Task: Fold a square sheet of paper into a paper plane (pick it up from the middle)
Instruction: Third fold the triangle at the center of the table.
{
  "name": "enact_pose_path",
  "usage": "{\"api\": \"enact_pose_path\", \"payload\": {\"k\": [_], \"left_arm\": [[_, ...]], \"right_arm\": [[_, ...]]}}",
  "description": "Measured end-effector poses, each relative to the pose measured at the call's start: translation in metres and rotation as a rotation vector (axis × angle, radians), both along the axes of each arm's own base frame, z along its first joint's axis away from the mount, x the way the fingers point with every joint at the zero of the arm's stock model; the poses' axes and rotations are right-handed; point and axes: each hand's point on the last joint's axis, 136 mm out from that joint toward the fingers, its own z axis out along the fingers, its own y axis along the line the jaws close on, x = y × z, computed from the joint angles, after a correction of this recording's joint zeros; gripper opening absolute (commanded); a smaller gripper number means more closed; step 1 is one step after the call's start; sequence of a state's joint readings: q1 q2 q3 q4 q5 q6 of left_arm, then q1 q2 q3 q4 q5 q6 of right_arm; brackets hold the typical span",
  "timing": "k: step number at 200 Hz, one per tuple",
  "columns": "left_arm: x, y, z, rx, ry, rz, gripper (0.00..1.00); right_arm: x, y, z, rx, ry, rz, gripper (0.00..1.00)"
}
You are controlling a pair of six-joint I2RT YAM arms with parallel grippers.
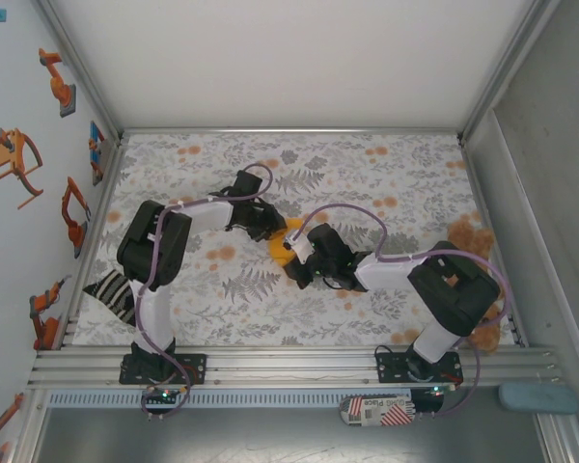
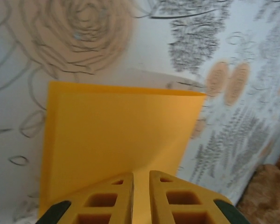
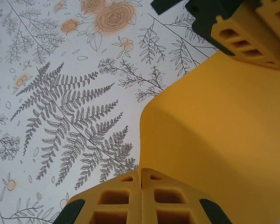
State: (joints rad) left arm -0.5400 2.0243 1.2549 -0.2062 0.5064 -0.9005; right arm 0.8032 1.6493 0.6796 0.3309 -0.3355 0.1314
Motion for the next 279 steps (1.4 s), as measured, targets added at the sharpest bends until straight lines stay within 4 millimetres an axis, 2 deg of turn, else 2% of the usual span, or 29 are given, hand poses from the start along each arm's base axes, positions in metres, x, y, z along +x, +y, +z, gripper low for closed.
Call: {"api": "enact_pose_path", "payload": {"k": [15, 66, 112, 181, 279], "left_arm": [[-0.003, 0.004, -0.009, 0.032, 0.019, -0.007, 0.13], [-0.002, 0.006, -0.011, 0.077, 0.014, -0.043, 0.09], [-0.001, 0.005, -0.012, 0.086, 0.011, -0.067, 0.08], [0.000, 0.005, -0.012, 0.095, 0.000, -0.100, 0.07], [0.000, 0.005, -0.012, 0.095, -0.004, -0.111, 0.07]], "right_arm": [[-0.001, 0.000, -0.003, 0.002, 0.027, -0.009, 0.00], [0.003, -0.009, -0.020, -0.043, 0.102, -0.100, 0.00], [0.022, -0.013, -0.016, -0.058, 0.082, -0.209, 0.00], [0.039, -0.023, -0.013, -0.121, 0.045, -0.302, 0.00], [0.036, -0.027, -0.029, -0.175, 0.100, -0.323, 0.00]]}}
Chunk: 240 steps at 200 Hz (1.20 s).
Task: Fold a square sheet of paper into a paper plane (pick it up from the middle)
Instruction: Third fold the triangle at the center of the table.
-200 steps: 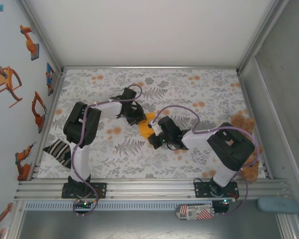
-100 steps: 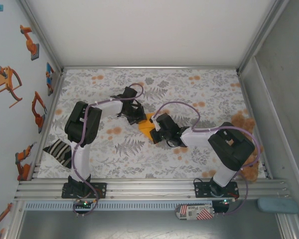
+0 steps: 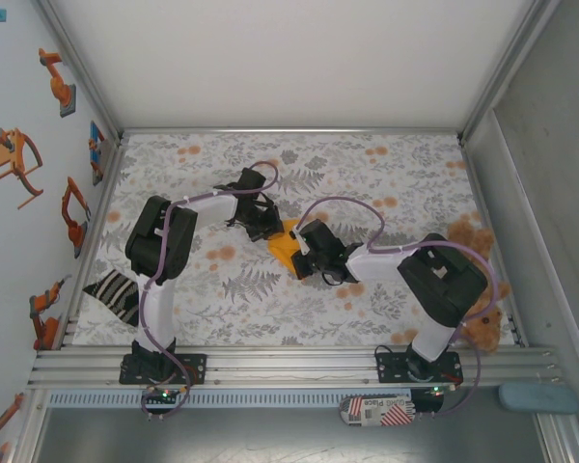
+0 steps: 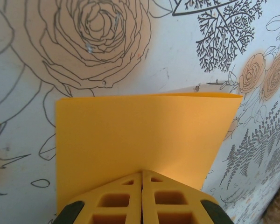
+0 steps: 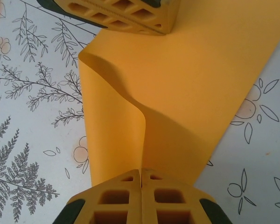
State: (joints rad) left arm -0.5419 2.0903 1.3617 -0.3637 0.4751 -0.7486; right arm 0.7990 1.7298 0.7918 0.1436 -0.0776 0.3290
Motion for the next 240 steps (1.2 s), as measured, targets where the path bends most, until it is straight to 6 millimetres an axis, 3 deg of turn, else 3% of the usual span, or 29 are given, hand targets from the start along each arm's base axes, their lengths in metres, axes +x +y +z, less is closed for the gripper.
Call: {"api": "enact_pose_path", "payload": {"k": [240], "left_arm": [[-0.0004, -0.0006, 0.0002, -0.004, 0.001, -0.004, 0.07]], "right_arm": [[0.0037, 0.0035, -0.0025, -0.015, 0.027, -0.013, 0.00]]}}
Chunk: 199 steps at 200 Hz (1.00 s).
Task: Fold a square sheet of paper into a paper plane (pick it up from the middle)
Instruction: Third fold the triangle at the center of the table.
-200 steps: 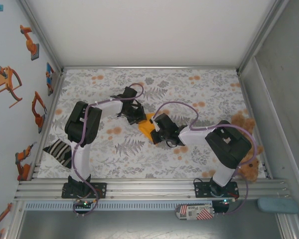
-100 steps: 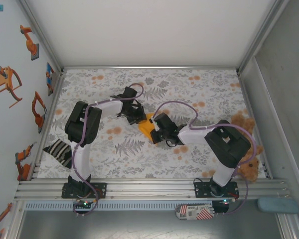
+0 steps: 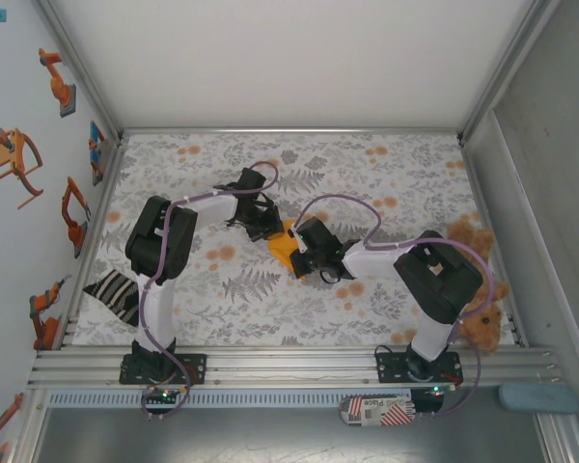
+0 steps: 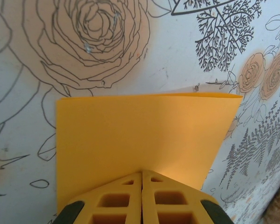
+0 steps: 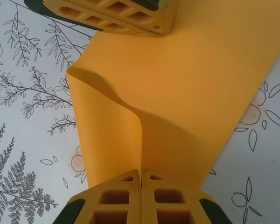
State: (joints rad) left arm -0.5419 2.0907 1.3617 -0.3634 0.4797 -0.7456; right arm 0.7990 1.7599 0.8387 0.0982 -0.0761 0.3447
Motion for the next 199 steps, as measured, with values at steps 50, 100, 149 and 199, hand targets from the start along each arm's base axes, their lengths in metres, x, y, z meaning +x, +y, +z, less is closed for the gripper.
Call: {"api": "enact_pose_path", "payload": {"k": [50, 100, 149, 199], "left_arm": [[0.000, 0.000, 0.001, 0.001, 0.000, 0.000, 0.07], [0.000, 0.000, 0.002, 0.005, 0.005, 0.000, 0.10], [-0.009, 0.017, 0.025, -0.002, -0.034, 0.054, 0.15], [-0.028, 0.028, 0.048, -0.095, -0.092, 0.148, 0.14]], "right_arm": [[0.000, 0.000, -0.002, -0.009, 0.009, 0.000, 0.00], [0.000, -0.001, -0.002, -0.013, 0.013, 0.000, 0.00], [0.000, -0.001, -0.002, -0.016, 0.012, -0.003, 0.00], [0.000, -0.001, -0.002, -0.007, 0.023, -0.022, 0.00]]}}
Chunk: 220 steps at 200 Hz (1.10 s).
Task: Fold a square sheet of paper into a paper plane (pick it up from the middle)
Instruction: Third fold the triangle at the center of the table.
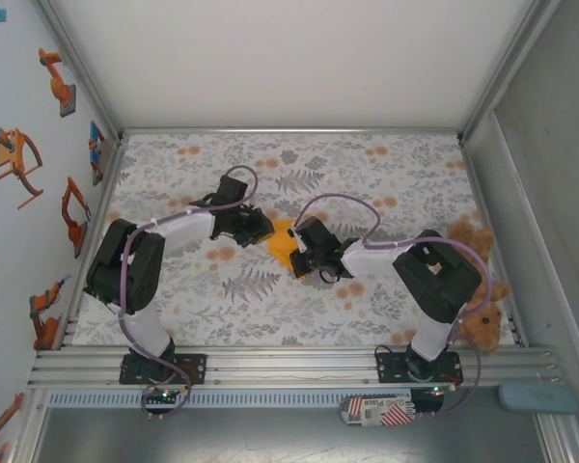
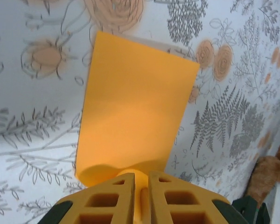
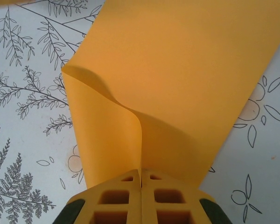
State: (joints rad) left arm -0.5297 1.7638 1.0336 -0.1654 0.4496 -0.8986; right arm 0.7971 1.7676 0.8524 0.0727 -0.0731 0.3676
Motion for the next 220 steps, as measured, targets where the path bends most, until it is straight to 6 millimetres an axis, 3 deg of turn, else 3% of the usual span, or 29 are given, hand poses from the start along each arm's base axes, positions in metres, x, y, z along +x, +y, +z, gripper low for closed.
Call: {"api": "enact_pose_path", "payload": {"k": [46, 93, 220], "left_arm": [[-0.029, -0.015, -0.016, -0.045, 0.044, 0.000, 0.09], [-0.029, -0.033, -0.021, -0.089, 0.043, -0.010, 0.06], [-0.038, -0.032, -0.036, -0.050, 0.085, -0.015, 0.06]], "right_arm": [[0.001, -0.001, 0.000, 0.005, 0.004, -0.013, 0.00], [0.002, -0.001, 0.000, 0.008, 0.008, -0.021, 0.00], [0.002, -0.001, 0.000, 0.010, 0.011, -0.026, 0.00]]}}
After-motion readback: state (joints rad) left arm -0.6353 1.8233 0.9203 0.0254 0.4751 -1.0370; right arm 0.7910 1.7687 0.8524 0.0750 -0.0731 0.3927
